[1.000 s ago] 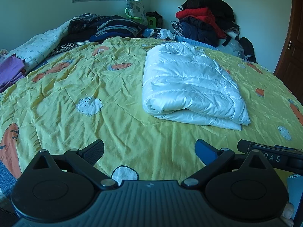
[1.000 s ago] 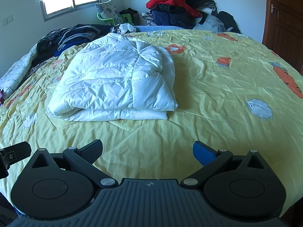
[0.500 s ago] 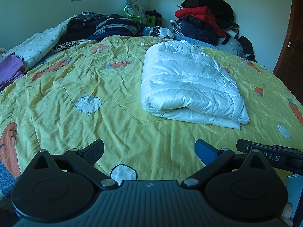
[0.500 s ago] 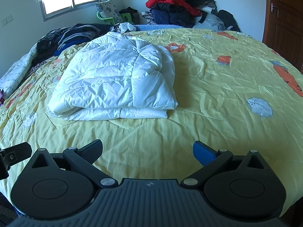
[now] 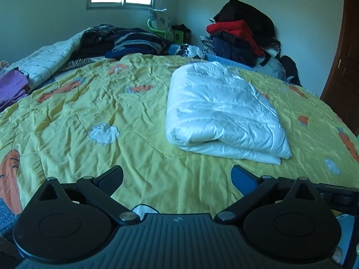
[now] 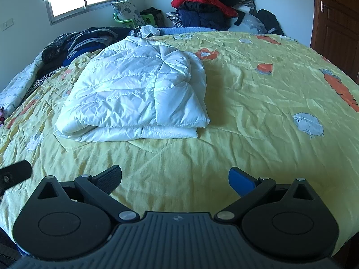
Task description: Fold small clothes
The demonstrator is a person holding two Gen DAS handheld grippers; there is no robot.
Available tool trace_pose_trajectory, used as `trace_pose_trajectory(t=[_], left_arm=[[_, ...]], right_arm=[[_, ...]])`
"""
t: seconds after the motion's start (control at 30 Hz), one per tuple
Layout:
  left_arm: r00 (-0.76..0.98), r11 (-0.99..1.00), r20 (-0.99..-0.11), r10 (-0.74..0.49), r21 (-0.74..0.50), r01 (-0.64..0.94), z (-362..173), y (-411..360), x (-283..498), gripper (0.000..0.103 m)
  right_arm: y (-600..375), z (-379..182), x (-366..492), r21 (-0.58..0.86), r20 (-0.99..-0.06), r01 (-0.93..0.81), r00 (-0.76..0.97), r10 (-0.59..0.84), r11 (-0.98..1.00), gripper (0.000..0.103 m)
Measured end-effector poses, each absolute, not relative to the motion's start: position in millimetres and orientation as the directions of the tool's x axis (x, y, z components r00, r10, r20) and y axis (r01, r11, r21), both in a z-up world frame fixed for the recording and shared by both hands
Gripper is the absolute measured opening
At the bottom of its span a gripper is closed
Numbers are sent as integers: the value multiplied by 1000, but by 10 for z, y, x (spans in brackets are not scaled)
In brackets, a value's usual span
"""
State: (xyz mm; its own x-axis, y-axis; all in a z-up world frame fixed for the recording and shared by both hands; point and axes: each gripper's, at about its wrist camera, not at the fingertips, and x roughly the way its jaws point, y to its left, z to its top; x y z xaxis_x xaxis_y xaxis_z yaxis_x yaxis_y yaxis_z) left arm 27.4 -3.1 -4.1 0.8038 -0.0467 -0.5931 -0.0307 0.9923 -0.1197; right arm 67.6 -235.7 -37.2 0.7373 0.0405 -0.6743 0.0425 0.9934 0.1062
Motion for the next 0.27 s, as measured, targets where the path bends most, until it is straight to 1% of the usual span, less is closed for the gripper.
trace_pose_trajectory(t=[0.13, 0.27], left_arm=[[804, 995, -592, -51, -103, -13, -23, -71, 273, 103], [780, 995, -623, -63, -104, -3, -55, -79, 307, 103]], right_arm=[[-2360, -377, 676, 110, -677, 43, 735, 43, 993, 103], [-2365, -381, 678, 112, -677, 43, 734, 44, 993, 103]])
